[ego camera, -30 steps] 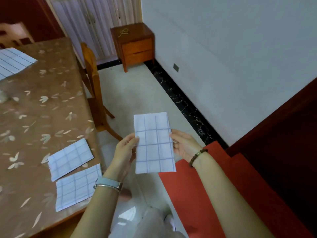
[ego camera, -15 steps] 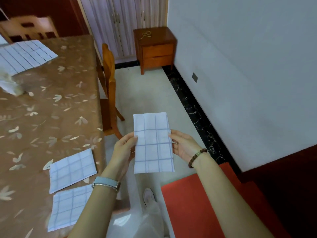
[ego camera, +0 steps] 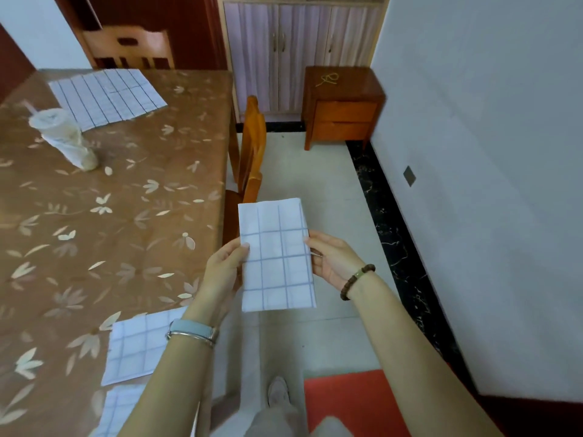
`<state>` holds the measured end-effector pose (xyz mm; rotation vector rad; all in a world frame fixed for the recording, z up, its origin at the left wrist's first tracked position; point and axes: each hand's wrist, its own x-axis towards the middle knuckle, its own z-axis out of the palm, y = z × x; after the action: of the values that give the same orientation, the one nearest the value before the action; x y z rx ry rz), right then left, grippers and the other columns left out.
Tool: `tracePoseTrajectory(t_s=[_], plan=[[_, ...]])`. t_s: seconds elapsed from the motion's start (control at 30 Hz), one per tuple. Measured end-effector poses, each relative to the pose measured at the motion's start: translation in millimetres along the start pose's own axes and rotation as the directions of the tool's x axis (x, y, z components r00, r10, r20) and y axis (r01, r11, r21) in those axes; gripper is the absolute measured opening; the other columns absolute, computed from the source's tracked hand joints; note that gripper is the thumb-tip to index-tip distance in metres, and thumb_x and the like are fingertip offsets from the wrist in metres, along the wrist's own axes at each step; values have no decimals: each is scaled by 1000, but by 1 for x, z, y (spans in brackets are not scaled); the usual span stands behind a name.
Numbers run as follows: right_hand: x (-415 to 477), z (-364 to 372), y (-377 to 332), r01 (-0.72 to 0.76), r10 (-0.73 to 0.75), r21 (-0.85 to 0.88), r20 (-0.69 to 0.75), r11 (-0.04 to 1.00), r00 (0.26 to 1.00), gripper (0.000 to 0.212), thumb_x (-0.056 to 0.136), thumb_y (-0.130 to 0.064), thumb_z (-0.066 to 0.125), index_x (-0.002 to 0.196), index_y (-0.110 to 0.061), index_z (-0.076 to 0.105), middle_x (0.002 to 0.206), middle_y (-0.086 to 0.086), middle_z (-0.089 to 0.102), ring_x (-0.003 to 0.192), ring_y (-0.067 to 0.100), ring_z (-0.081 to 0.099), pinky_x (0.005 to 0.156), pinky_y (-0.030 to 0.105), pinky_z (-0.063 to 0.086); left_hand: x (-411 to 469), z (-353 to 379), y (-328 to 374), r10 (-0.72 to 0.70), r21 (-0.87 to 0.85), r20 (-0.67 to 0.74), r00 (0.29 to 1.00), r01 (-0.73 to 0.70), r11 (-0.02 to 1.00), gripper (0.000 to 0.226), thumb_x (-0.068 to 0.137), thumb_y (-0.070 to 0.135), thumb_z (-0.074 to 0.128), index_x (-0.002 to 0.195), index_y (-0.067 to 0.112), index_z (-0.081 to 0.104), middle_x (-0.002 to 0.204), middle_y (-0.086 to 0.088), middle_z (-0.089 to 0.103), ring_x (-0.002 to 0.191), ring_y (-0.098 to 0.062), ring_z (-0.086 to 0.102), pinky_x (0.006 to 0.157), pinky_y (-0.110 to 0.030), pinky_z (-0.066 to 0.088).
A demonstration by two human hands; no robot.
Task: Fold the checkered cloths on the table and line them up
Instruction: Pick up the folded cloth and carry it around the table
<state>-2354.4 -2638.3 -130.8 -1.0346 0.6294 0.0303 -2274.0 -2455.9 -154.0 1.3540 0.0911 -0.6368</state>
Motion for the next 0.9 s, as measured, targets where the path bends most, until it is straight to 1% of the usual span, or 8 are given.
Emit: tracePoseTrajectory(t_s=[0.07,0.13,0.17,0.3,0.5,0.67,0.77,0.9], plan=[[12,8,-4,-15,16,-31,27,999,999,21,95,-11,56,115,-10,63,93,6,72,78,14,70,66,26,56,3,-7,4,1,-31,-24,1000,-2,1000,21,99,11,52,96,18,72,74,6,73,62,-5,66,54,-20,51],[23,17,-6,-27,29,-46,53,999,998,20,95,-10,55,114,-10,64,88,4,73,76,13,70,64,25,56,6,-15,7,6,-58,-43,999,-9,998,23,98,10,54,93,19,74,83,0,75,74,-12,69,67,-28,56],[29,22,-6,-36,39,-53,67,998,997,19,96,-9,54,111,-11,64,85,3,74,73,12,70,62,25,56,7,-19,8,15,-70,-59,998,-19,997,22,98,10,53,94,18,73,85,-1,75,75,-13,68,70,-29,56],[51,41,-5,-75,88,-111,123,991,988,21,95,-10,55,115,-10,64,84,2,74,72,12,70,61,24,55,6,-35,12,38,-82,-136,990,-50,995,21,99,7,51,97,15,70,76,1,71,63,-10,63,52,-19,49],[89,73,-4,-131,171,-188,215,973,961,23,94,-11,58,115,-11,64,91,5,73,76,15,70,66,27,57,12,-61,12,28,-137,-282,959,-69,988,22,98,9,52,93,18,71,81,-1,72,71,-17,61,65,-30,44],[122,96,-6,-194,264,-250,288,949,921,30,94,-9,57,123,-7,61,99,8,71,83,18,68,69,27,57,21,-66,15,20,-197,-437,899,-117,973,20,99,9,52,105,14,70,87,-3,73,72,-16,65,64,-27,52],[146,103,-10,-241,335,-300,317,923,887,30,93,-9,58,123,-7,61,103,9,71,90,21,68,72,32,55,27,-61,14,15,-204,-525,851,-143,968,20,99,10,51,102,14,70,85,-3,71,72,-17,62,66,-29,49],[171,106,-11,-270,416,-390,362,880,834,24,94,-8,56,117,-10,64,93,4,74,87,18,69,68,30,55,32,-52,6,-21,-247,-629,777,-174,953,20,98,8,51,98,14,70,84,-6,67,72,-19,58,67,-32,47]])
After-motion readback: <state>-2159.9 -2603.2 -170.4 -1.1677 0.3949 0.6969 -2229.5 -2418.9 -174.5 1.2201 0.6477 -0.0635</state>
